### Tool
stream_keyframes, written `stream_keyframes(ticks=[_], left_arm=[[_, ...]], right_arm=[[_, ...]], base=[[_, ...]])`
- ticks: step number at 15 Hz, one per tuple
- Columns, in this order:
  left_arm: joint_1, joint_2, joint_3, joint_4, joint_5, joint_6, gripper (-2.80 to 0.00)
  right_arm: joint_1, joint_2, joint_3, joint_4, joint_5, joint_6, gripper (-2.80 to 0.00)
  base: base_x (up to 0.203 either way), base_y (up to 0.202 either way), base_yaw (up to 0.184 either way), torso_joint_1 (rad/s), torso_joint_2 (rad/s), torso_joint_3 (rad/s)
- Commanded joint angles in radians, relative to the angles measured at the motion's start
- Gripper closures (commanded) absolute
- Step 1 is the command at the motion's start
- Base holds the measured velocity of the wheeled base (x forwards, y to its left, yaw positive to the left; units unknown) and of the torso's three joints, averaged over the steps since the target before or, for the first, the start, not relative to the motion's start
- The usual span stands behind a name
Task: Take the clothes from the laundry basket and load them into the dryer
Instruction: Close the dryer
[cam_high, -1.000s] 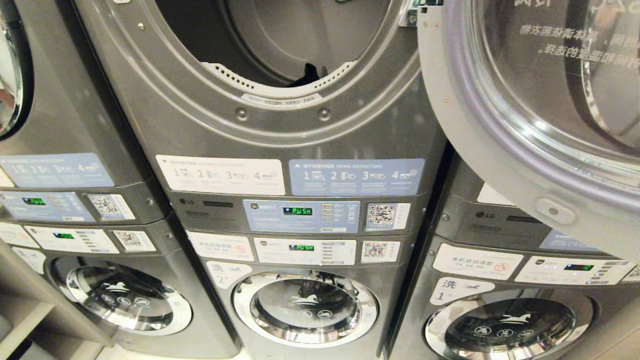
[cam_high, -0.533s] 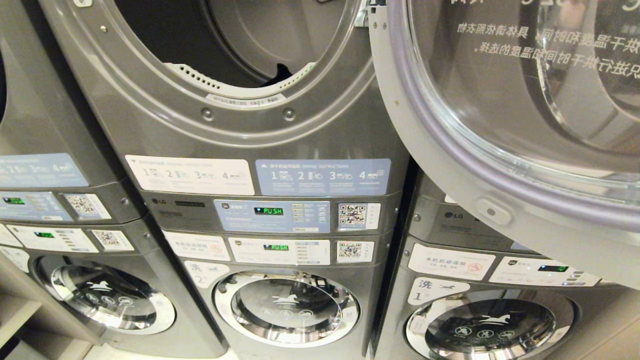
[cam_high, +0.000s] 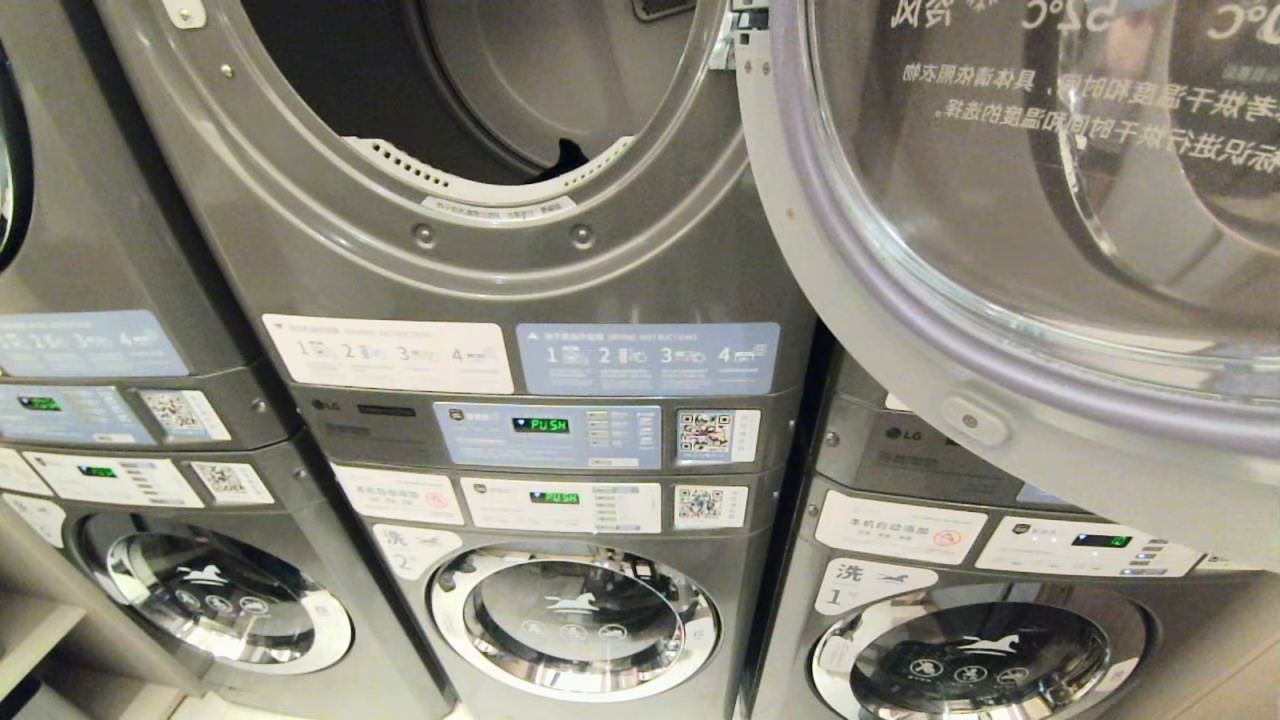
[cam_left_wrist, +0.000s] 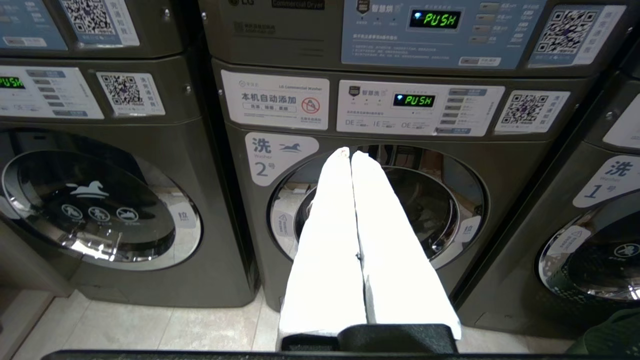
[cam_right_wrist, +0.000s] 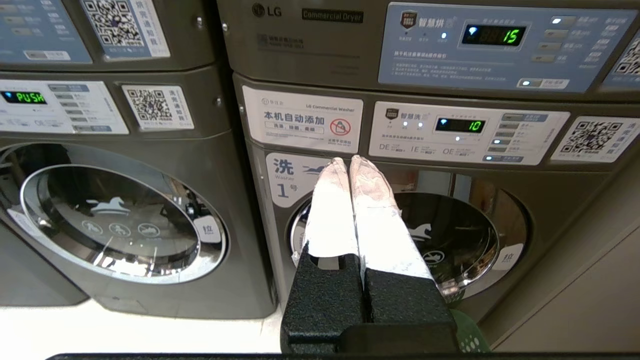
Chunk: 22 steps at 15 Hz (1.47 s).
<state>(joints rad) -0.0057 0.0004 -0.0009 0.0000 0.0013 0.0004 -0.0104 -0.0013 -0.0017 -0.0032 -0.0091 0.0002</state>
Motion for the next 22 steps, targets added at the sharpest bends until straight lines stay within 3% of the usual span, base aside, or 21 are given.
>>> stream_keyframes(ticks=[1,8,11,14,17,19,20,22], left_arm=[[0.0,0.0,0.001,-0.001,0.0,0.0,0.0],[0.0,0.0,0.0,-0.002,0.0,-0.001,0.0],[0.0,0.0,0.0,-0.002,0.0,0.0,0.0],[0.0,0.0,0.001,-0.002,0.0,0.0,0.0],[0.0,0.0,0.0,-0.002,0.0,0.0,0.0],[0.0,0.0,0.001,-0.002,0.0,0.0,0.0],[0.0,0.0,-0.001,-0.002,0.0,0.0,0.0],[0.0,0.0,0.0,-0.002,0.0,0.0,0.0]], right_arm=[[0.0,0.001,0.002,0.001,0.004,-0.015,0.0],[0.0,0.001,0.0,-0.003,0.001,0.002,0.0],[0.0,0.021,-0.132,0.004,-0.005,-0.003,0.0],[-0.002,0.228,-0.279,-0.015,-0.072,0.067,0.0],[-0.006,0.508,-0.385,-0.169,-0.142,0.169,0.0],[-0.005,0.659,-0.42,-0.373,-0.158,0.21,0.0],[-0.003,0.696,-0.436,-0.465,-0.135,0.233,0.0],[-0.002,0.691,-0.444,-0.486,-0.003,0.251,0.0]], base=[[0.0,0.0,0.0,-0.003,0.0,0.183],[0.0,0.0,0.0,-0.002,0.0,0.196],[0.0,0.0,0.0,0.003,0.0,0.203],[0.0,0.0,0.0,0.001,0.0,0.079],[0.0,0.0,0.0,0.003,0.0,0.009],[0.0,0.0,0.0,0.0,0.0,0.0],[0.0,0.0,0.0,0.0,0.0,0.0],[0.0,0.0,0.0,0.0,0.0,0.0]])
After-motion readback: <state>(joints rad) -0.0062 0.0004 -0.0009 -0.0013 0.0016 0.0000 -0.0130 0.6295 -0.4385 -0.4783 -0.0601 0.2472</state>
